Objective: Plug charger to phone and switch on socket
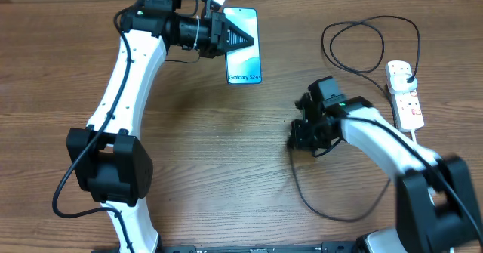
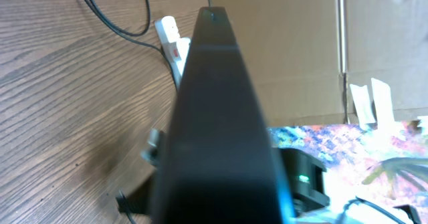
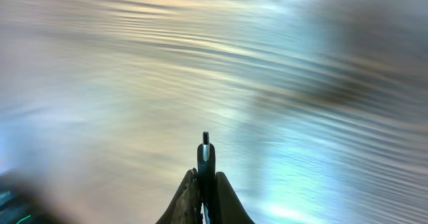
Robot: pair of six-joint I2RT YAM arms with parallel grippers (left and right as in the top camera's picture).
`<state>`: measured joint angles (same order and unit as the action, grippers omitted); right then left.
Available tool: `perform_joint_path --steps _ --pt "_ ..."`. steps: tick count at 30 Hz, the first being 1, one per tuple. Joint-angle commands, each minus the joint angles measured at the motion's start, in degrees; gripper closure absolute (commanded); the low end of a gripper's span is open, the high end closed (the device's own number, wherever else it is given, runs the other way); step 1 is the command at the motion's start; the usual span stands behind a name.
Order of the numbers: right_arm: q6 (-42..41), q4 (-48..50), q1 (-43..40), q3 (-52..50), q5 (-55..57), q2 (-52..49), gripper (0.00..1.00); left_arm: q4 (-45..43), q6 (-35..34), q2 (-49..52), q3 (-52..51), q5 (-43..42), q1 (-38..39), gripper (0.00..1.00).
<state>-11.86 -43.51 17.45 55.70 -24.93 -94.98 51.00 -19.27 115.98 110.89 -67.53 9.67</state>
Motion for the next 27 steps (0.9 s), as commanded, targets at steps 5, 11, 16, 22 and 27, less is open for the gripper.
perform_joint_path --steps 5,11,16,22,27 --pt "7.91 4.26 -0.7 0.98 -30.16 14.56 0.96 -0.28 3.93 -8.68 0.81 -5.38 -1.77 0.96" --pt "13.7 11.15 -0.7 0.9 -48.76 14.6 0.96 -0.28 4.04 -13.4 0.81 -4.57 -1.03 0.96" --pt "8.68 19.12 -0.7 0.9 -53.99 14.6 0.96 -0.31 3.78 -14.49 0.81 -9.6 -0.96 0.96" --pt "-6.1 37.66 -0.7 0.9 -55.93 14.6 0.96 -1.18 2.05 -14.49 0.81 -12.0 -0.81 0.96" --pt "-11.23 44.22 -0.7 0.9 -55.28 14.6 0.96 -4.68 -2.21 -14.49 0.81 -10.82 0.59 0.96"
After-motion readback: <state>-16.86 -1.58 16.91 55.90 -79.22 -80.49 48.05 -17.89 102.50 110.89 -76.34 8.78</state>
